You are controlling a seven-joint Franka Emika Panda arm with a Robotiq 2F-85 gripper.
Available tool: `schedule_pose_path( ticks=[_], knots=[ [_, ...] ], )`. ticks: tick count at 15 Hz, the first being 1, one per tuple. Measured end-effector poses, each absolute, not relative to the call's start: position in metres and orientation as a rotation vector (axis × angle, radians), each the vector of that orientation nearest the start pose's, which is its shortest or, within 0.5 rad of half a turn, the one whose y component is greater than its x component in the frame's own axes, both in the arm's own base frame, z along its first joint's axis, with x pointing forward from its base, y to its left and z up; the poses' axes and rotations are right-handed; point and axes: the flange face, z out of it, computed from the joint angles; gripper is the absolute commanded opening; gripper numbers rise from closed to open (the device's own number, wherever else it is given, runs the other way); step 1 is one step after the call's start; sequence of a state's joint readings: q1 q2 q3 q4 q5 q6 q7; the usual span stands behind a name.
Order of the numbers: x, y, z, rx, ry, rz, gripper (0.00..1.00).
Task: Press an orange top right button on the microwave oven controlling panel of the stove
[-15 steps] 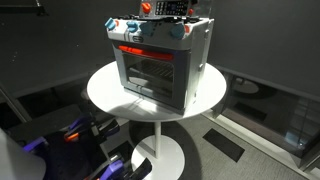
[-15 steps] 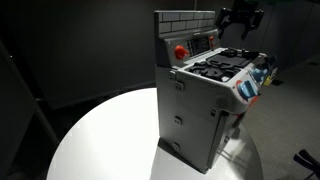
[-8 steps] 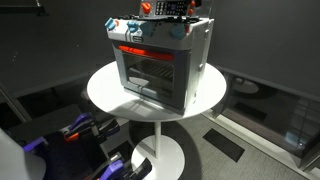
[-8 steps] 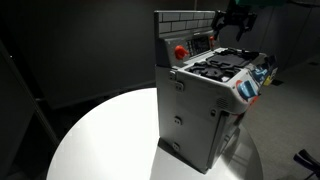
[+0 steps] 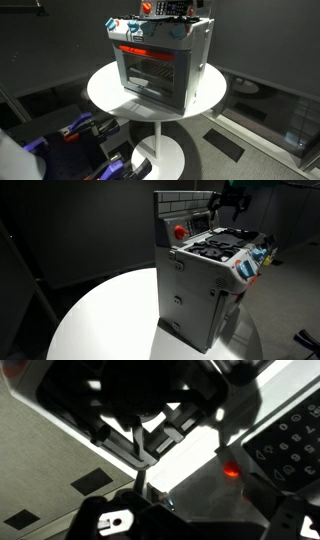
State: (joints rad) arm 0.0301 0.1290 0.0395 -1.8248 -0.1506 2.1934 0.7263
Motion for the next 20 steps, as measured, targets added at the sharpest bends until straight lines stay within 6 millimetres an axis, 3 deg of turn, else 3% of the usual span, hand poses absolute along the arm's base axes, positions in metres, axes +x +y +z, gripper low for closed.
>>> schedule_pose_path(
  ticks=[4,8,15,20],
  knots=[
    [0.618,0.038,0.487,-3.011,0.882,-0.364,1.0],
    [0.601,0.048,0.494,-3.013,0.748,-0.174,1.0],
    [0.541,0.055,0.524,-3.077,0.433,0.192,1.0],
    [0.503,0.057,0.536,-3.124,0.162,0.227,1.0]
  ],
)
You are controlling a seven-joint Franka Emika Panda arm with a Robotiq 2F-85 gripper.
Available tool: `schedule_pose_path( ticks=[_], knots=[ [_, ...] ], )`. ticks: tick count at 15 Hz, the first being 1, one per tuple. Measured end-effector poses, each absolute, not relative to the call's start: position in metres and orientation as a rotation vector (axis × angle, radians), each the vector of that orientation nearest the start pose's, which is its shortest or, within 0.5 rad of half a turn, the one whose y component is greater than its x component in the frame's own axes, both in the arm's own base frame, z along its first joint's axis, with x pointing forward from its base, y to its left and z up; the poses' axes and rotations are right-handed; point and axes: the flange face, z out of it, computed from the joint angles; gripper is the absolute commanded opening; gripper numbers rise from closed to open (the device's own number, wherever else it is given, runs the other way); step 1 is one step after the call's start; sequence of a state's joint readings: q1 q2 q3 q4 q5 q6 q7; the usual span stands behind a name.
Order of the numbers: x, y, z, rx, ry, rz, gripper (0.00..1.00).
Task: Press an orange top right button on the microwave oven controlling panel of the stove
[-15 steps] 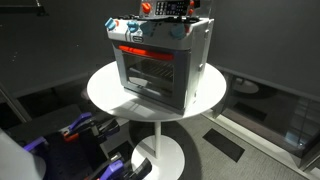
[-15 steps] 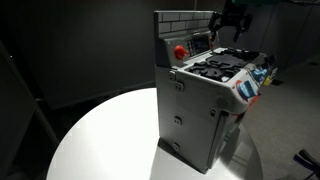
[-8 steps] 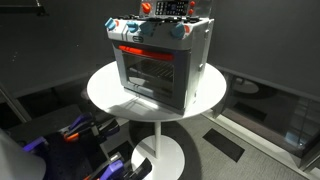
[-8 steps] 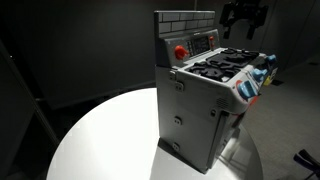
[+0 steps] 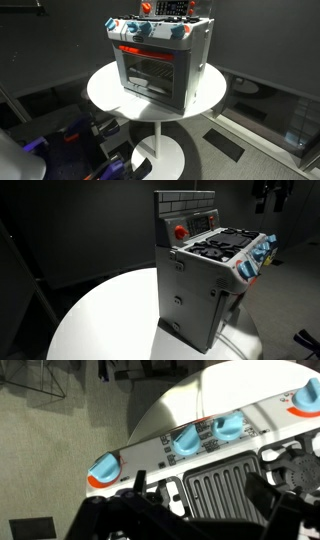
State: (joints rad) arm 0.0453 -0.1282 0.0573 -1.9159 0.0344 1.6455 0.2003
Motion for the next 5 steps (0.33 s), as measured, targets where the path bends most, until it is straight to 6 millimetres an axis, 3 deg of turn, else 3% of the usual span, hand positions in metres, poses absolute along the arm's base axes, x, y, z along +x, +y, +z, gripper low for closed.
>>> schedule_pose_path(
  ticks=[5],
  knots=[
    [0.485,0.057,0.538,-3.134,0.048,0.222,1.0]
  ],
)
